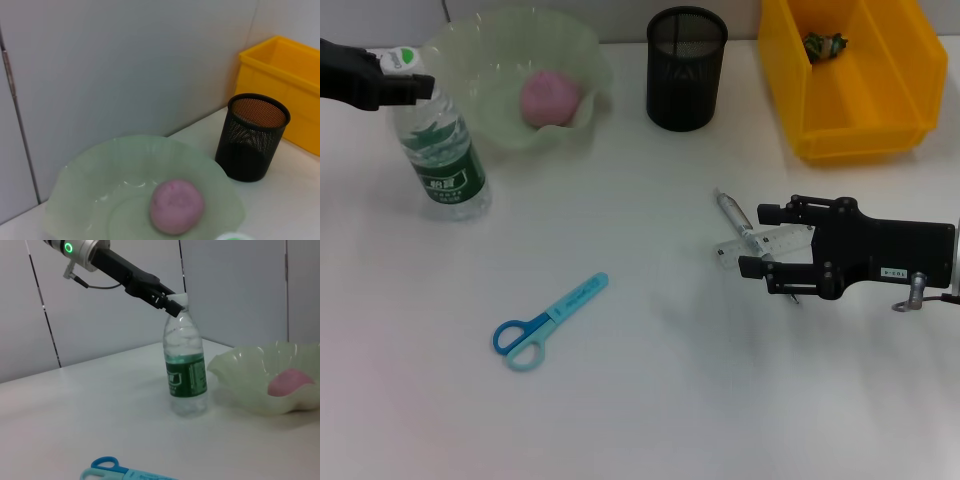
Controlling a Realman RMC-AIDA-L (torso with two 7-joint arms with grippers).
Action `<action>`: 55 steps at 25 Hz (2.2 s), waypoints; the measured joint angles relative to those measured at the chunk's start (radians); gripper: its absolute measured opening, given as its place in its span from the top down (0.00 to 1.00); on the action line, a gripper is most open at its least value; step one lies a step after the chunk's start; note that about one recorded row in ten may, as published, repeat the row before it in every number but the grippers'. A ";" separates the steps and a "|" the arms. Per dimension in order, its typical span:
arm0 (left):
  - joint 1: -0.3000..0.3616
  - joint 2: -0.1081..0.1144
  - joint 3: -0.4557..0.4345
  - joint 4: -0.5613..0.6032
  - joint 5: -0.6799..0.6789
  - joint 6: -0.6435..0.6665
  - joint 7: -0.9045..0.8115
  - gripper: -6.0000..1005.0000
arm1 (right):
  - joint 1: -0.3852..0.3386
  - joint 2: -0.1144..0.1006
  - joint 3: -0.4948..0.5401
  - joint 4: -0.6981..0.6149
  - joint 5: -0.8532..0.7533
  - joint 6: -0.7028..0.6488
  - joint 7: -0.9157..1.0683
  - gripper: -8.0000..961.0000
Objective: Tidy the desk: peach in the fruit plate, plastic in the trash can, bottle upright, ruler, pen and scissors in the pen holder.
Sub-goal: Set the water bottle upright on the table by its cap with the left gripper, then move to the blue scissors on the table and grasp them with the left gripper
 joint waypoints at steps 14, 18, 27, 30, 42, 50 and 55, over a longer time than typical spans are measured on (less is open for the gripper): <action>0.000 0.000 0.001 0.010 -0.008 0.010 0.005 0.24 | 0.000 0.000 0.001 0.000 0.000 0.000 0.000 0.21; 0.000 0.002 -0.011 0.021 -0.046 0.021 0.006 0.18 | 0.000 0.000 0.001 0.000 0.000 0.000 0.001 0.21; 0.055 0.025 -0.158 0.014 -0.565 0.228 0.158 0.18 | 0.000 0.000 0.001 0.000 0.000 0.000 0.001 0.21; 0.071 0.032 -0.152 -0.034 -0.664 0.331 0.224 0.18 | 0.001 0.000 0.001 0.000 0.000 0.000 0.002 0.21; 0.099 0.008 -0.006 -0.343 -0.660 0.496 0.519 0.19 | 0.019 -0.006 -0.001 0.001 0.001 0.000 0.012 0.21; 0.051 -0.036 0.008 -0.292 -0.408 0.426 0.439 0.19 | 0.020 -0.008 -0.005 -0.001 0.001 -0.001 0.015 0.21; 0.032 -0.062 0.007 -0.304 -0.295 0.348 0.474 0.19 | 0.014 -0.013 0.001 -0.013 0.001 -0.055 0.015 0.21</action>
